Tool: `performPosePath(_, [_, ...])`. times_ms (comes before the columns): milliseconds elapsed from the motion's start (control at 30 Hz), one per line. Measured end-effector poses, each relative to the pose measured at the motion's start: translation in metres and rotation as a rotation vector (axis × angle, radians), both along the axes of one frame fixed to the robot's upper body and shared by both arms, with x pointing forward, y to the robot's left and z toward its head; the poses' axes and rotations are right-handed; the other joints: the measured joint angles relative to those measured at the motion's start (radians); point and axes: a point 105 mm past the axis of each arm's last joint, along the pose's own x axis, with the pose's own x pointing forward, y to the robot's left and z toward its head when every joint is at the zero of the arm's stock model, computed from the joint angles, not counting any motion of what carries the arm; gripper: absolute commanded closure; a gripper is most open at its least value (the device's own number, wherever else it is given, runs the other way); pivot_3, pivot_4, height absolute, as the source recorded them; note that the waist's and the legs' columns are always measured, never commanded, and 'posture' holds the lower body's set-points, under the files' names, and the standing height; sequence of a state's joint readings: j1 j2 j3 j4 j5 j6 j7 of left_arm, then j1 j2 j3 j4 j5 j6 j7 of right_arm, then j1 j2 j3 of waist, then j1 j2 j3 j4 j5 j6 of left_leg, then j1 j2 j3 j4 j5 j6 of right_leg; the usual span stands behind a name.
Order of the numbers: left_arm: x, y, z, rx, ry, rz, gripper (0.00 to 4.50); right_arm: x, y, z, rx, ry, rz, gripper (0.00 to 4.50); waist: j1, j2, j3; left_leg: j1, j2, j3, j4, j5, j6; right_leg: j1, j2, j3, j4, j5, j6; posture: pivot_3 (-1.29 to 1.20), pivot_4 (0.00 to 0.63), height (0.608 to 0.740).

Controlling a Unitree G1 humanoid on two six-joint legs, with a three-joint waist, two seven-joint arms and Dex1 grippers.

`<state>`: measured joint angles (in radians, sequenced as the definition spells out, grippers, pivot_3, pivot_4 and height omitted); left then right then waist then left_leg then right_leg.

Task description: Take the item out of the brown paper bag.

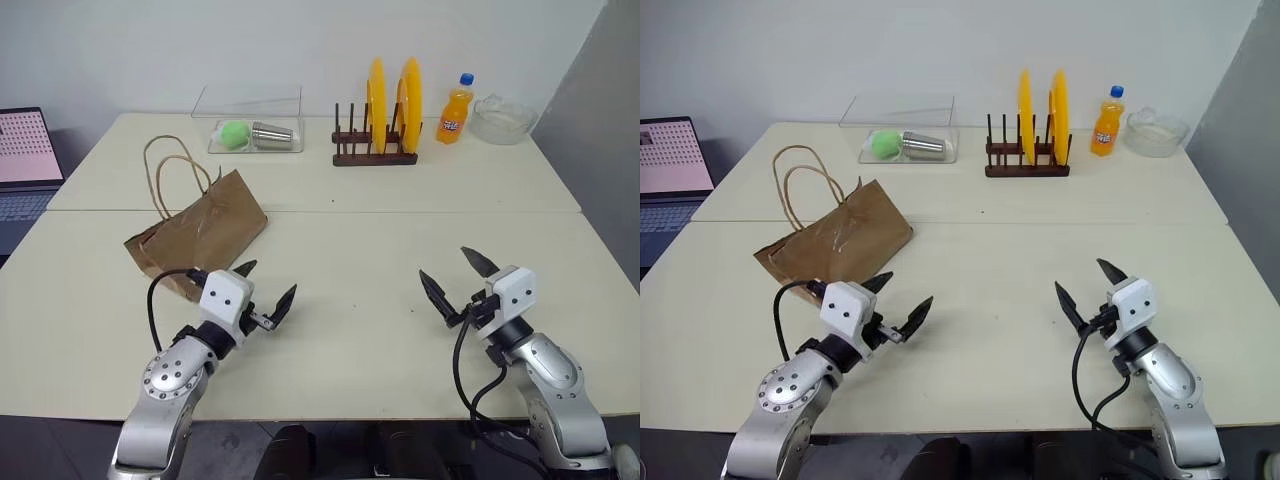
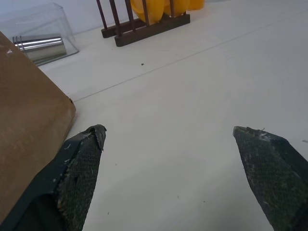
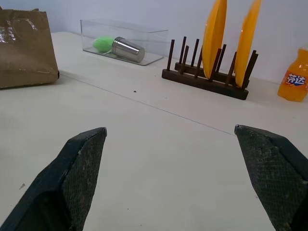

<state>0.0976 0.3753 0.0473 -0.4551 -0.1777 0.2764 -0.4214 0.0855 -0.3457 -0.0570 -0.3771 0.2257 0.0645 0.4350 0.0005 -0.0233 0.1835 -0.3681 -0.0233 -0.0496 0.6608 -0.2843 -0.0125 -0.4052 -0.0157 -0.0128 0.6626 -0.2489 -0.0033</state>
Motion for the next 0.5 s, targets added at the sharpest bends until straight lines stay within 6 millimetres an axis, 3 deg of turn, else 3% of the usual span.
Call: performPosePath(500, [0.0051, -0.0013, -0.0017, -0.038, 0.032, 0.023, 0.01, -0.001, 0.0, -0.0024, -0.011, 0.008, 0.001, 0.0, -0.001, 0.0, 0.0, 0.0, 0.0, 0.0, 0.0, 0.0, 0.0, 0.0, 0.0, 0.0, 0.0, 0.0, 0.0, 0.0, 0.15, 0.74])
